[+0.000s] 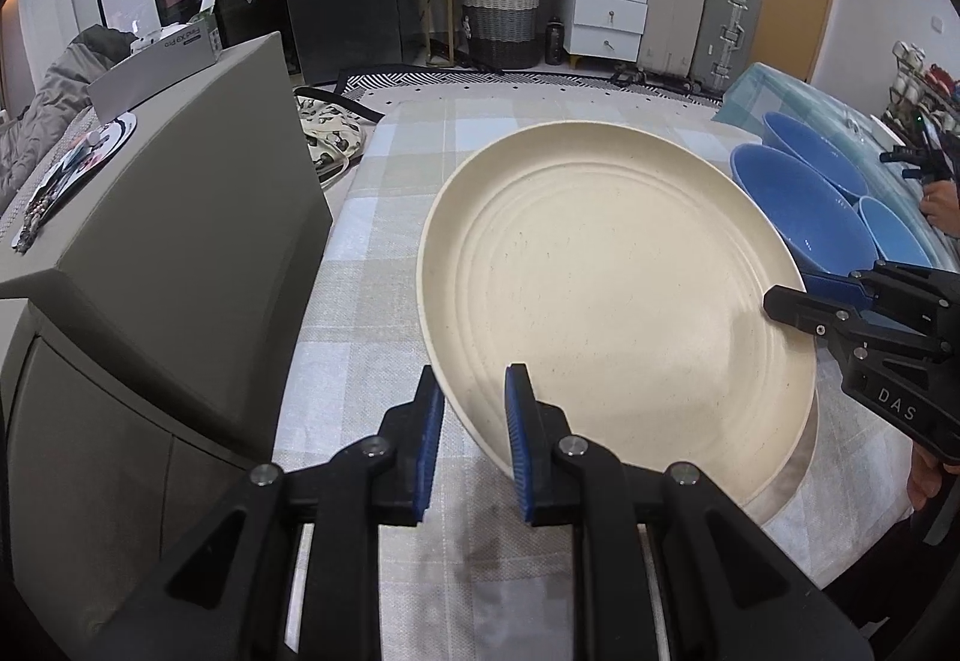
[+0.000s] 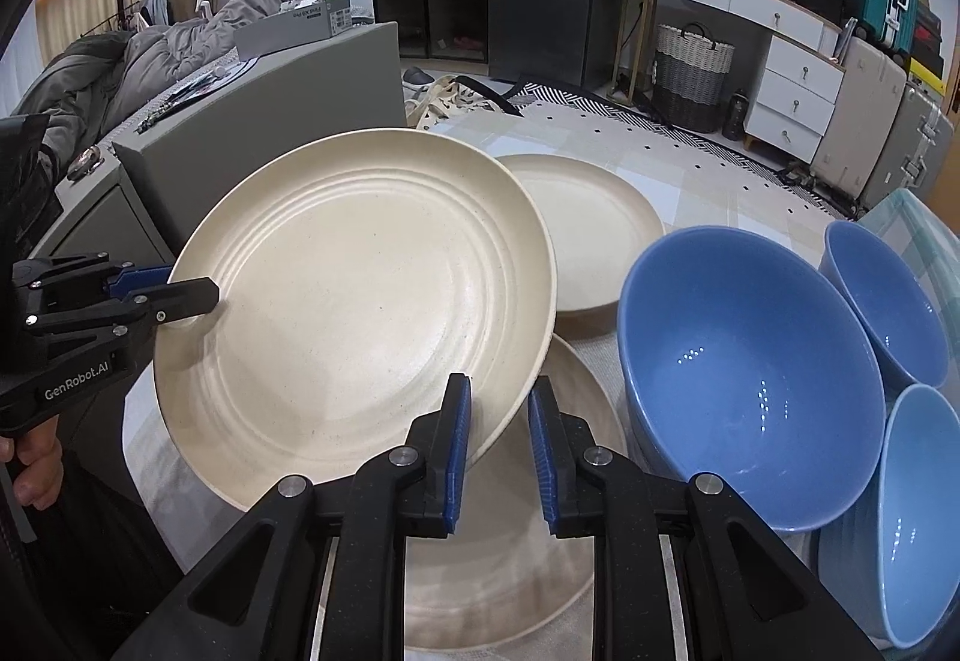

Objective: Organize plates and bowls

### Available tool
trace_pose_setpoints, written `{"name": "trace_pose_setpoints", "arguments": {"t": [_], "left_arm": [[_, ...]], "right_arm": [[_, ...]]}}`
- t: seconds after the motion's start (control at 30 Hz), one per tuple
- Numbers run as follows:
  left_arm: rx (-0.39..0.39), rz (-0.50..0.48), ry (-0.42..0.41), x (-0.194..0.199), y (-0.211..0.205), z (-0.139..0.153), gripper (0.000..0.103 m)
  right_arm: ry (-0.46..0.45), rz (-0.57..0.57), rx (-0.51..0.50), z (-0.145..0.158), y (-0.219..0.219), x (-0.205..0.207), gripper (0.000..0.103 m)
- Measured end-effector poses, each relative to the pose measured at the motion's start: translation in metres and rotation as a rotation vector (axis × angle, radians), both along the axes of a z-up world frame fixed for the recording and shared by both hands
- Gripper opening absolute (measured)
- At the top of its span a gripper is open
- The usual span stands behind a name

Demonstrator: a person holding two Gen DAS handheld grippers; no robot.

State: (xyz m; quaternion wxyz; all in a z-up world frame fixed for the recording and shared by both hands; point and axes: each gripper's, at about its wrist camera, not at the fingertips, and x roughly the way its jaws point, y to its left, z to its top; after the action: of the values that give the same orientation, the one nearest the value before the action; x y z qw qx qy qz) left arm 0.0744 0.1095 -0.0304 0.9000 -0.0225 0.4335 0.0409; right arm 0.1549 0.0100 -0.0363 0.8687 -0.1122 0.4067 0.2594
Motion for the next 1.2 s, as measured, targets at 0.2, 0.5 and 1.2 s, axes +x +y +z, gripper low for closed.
{"name": "trace_pose_setpoints", "arguments": {"t": [0.2,0.5,1.2], "left_arm": [[0.013,-0.023,0.021,0.001,-0.011,-0.004,0.017],[0.033,-0.061,0.047,0.006,-0.028,-0.01,0.018],[0.077,-0.107,0.116,0.01,-0.045,-0.022,0.021]], "right_arm": [[0.009,-0.013,-0.014,-0.003,-0.007,-0.003,0.019],[0.033,-0.039,-0.042,-0.012,-0.02,-0.002,0.02],[0.065,-0.043,-0.085,-0.026,-0.026,-0.005,0.02]]}}
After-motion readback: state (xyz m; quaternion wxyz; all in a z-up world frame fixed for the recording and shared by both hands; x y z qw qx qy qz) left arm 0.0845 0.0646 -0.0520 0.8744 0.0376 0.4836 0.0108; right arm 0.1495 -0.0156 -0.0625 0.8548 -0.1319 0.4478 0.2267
